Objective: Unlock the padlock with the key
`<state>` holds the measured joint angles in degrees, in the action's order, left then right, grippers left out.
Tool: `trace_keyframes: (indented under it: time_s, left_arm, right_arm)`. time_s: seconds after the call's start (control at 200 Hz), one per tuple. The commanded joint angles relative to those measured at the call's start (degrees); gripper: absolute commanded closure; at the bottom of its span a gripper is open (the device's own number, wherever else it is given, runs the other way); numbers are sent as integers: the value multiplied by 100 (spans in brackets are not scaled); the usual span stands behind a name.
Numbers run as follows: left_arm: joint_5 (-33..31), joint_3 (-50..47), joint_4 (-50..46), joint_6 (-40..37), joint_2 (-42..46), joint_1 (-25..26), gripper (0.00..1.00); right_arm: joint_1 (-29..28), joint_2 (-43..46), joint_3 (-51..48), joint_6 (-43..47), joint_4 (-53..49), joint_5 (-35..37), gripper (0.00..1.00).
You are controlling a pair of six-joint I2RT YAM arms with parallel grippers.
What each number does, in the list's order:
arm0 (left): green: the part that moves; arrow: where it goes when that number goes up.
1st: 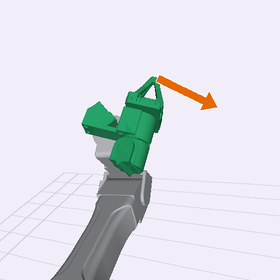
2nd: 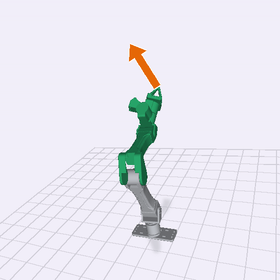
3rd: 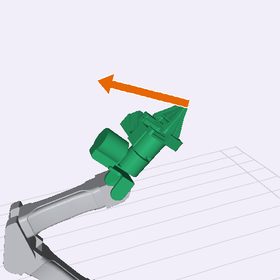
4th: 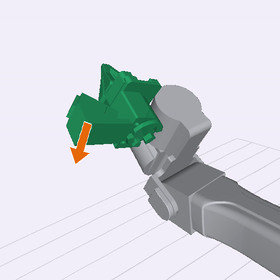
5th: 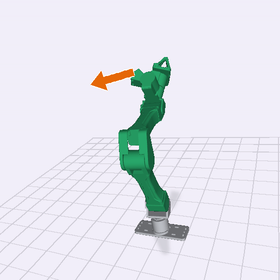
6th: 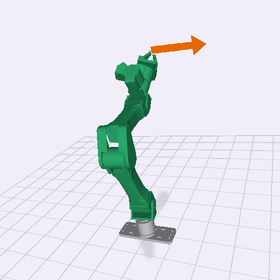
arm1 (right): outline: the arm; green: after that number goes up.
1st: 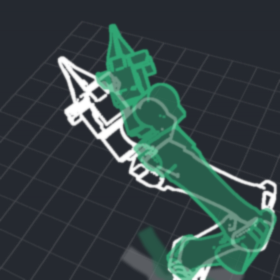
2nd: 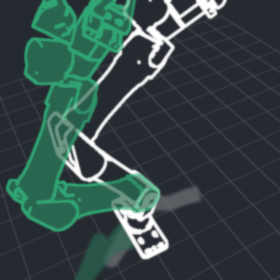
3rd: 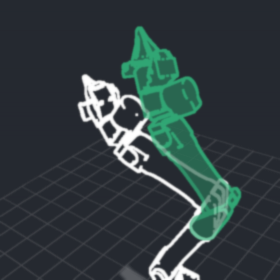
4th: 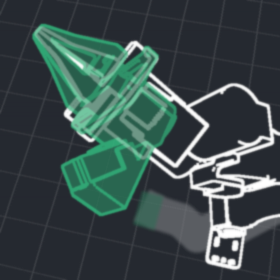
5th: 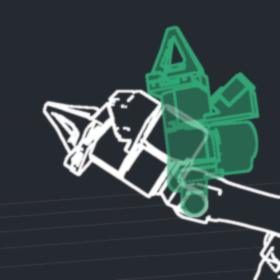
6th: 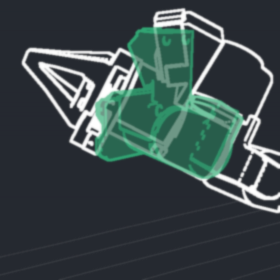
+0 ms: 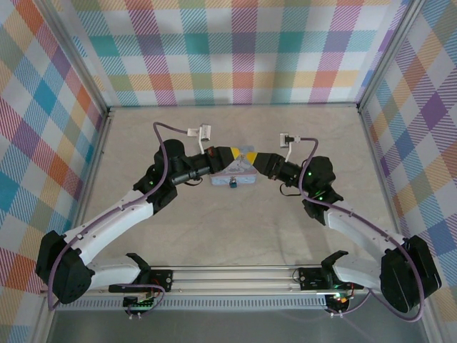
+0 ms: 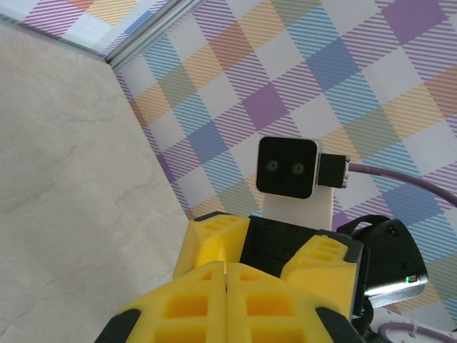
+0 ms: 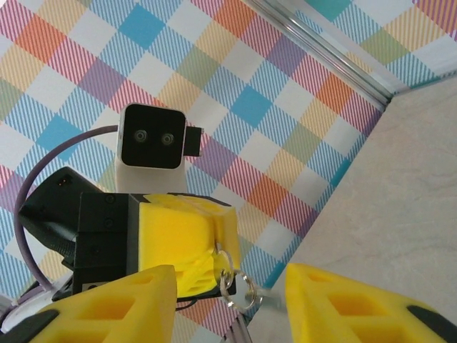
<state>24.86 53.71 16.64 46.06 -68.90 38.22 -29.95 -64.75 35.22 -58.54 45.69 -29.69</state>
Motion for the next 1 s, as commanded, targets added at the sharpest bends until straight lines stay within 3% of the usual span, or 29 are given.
trace_keyframes:
  time_s: [0.0,0.165,0.415,0.635,0.7,0.785,0.995]
  left_arm:
    - [97,-69,309,45,110,105,100]
    - [80,-79,329,57,98,129,100]
    - [28,-111,348,58,90,160,100]
    - [-60,-103,340,44,101,160,100]
    - [-84,-104,342,59,95,160,100]
    - [-135,-115,339,54,103,158,100]
    - [-267,-135,326,71,114,160,100]
  right_arm:
    - [25,-123,75,-213,572,-165,57]
    - [25,-208,121,-258,648,-222,60]
    - [16,-371,185,-402,921,-438,75]
    - [16,-374,124,-430,1046,-431,82]
    - [18,-385,123,-477,1076,-441,80]
    - [16,-411,117,-550,1125,-450,70]
    - [20,-468,66,-684,1388,-520,73]
